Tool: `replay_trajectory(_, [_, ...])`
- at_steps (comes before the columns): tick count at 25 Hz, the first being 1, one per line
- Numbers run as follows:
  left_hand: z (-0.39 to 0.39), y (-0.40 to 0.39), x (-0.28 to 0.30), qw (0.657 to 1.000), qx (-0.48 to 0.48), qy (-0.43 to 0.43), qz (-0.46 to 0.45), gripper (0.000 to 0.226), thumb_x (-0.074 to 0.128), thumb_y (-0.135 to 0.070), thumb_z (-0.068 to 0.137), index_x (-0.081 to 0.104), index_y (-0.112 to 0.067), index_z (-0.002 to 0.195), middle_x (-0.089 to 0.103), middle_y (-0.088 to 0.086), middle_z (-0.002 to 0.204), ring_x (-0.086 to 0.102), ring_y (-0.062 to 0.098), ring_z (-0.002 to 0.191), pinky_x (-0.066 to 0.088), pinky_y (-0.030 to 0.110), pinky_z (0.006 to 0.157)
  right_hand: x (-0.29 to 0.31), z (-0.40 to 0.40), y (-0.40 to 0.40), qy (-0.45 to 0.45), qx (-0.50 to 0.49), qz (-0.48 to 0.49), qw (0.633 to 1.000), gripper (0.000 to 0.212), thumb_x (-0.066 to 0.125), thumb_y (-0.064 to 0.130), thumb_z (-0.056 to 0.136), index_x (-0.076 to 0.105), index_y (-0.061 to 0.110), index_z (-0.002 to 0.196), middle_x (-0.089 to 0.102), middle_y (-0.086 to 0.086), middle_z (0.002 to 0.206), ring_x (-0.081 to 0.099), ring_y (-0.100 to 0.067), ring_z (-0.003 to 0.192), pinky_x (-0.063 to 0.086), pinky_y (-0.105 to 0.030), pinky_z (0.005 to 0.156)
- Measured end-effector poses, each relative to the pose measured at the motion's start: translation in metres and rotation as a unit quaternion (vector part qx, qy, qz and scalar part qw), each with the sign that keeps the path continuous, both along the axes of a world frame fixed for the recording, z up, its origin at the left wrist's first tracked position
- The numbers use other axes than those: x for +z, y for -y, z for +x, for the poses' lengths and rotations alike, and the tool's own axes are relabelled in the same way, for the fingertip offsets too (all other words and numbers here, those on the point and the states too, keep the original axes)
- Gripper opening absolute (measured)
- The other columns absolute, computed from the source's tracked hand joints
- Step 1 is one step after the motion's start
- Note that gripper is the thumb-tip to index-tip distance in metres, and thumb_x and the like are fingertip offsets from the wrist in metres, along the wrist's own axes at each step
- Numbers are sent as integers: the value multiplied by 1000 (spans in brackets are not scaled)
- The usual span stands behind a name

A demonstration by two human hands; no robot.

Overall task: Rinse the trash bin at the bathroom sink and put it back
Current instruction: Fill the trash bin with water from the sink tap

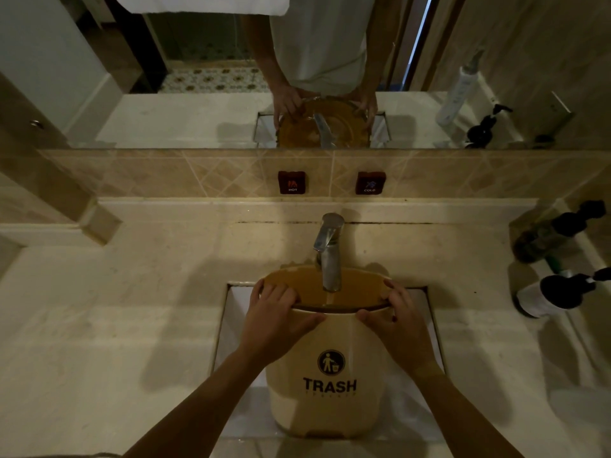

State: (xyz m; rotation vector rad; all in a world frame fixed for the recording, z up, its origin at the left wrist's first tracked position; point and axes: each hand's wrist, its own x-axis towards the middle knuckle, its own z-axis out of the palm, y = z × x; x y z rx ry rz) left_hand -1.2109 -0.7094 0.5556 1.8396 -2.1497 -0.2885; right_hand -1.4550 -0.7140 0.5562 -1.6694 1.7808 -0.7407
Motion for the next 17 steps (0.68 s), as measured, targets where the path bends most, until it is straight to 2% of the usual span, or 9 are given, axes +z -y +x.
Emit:
replay_trajectory(3, [1,0,-1,1000,-1,-1,-4,58,33,-80,82,54,-26,83,54,-10,86,53,14,92,33,47,109,3,1,0,-8,5,4,1000,87,59,76,56,59,13,115,40,3,145,40,0,109,39,-15,69])
replay_trajectory(5, [1,-1,-1,1000,0,-4,-4,59,32,-80,82,54,-26,83,54,-10,87,52,15,92,33,47,109,3,2,-1,-9,6,6,1000,88,62,77,56,58,13,117,40,2,146,39,-1,110,40,-19,71])
replay_trajectory(8, [0,-1,1,1000,2,-9,-8,59,31,-81,81,54,-26,82,53,-10,86,51,14,91,33,47,109,3,2,-1,-4,2,3,1000,89,52,78,56,59,12,115,41,1,145,39,-2,112,43,-23,77])
replay_trajectory(11, [0,-1,0,1000,2,-9,-10,57,34,-80,81,53,-26,82,53,-10,85,51,14,90,34,47,109,3,2,-1,-3,0,4,1000,86,51,77,56,59,13,113,41,2,145,40,-2,112,45,-25,78])
replay_trajectory(17, [0,0,-1,1000,5,-3,-9,63,28,-83,80,55,-25,83,56,-8,86,53,15,91,34,47,109,4,2,0,-4,11,-4,1000,83,51,77,57,60,13,110,42,2,144,41,-2,109,37,-10,68])
